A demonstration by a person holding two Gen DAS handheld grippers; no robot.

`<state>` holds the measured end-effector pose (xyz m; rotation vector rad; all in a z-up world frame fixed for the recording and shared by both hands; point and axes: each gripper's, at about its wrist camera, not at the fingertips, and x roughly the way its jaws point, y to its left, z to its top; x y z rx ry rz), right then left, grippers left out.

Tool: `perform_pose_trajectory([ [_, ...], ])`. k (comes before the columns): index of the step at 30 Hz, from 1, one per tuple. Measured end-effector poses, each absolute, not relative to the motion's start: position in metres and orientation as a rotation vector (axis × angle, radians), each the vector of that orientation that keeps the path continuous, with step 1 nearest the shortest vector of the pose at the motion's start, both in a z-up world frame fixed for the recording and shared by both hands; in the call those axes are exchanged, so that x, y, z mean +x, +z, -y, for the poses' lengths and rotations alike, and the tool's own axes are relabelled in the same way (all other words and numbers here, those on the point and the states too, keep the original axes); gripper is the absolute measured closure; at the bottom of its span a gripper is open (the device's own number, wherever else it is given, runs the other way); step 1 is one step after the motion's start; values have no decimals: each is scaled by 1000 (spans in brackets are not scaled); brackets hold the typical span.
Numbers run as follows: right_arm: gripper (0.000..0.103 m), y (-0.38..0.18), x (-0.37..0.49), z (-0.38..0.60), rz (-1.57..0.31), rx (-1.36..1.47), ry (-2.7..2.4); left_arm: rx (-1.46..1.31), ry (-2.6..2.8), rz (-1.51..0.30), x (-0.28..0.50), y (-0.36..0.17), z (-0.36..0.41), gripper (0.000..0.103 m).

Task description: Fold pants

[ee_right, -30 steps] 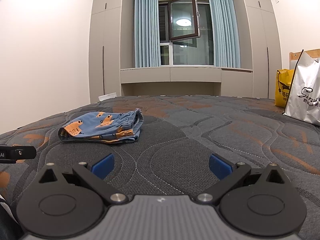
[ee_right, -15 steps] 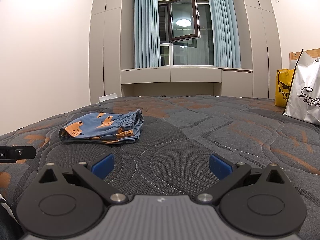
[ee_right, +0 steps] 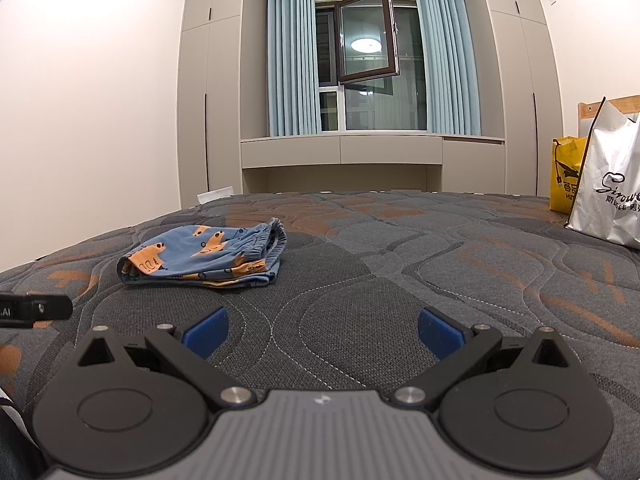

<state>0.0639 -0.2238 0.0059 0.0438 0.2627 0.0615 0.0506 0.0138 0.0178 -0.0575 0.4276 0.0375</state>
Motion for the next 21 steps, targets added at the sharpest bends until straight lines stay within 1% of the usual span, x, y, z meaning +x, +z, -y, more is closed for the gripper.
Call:
perform_pose_trajectory([
  [4, 0, 6, 63, 224, -261, 44, 62, -17, 77, -452, 53, 14, -9, 1],
  [21, 0, 7, 63, 223, -264, 51, 60, -43, 67, -443, 52, 17, -8, 1],
])
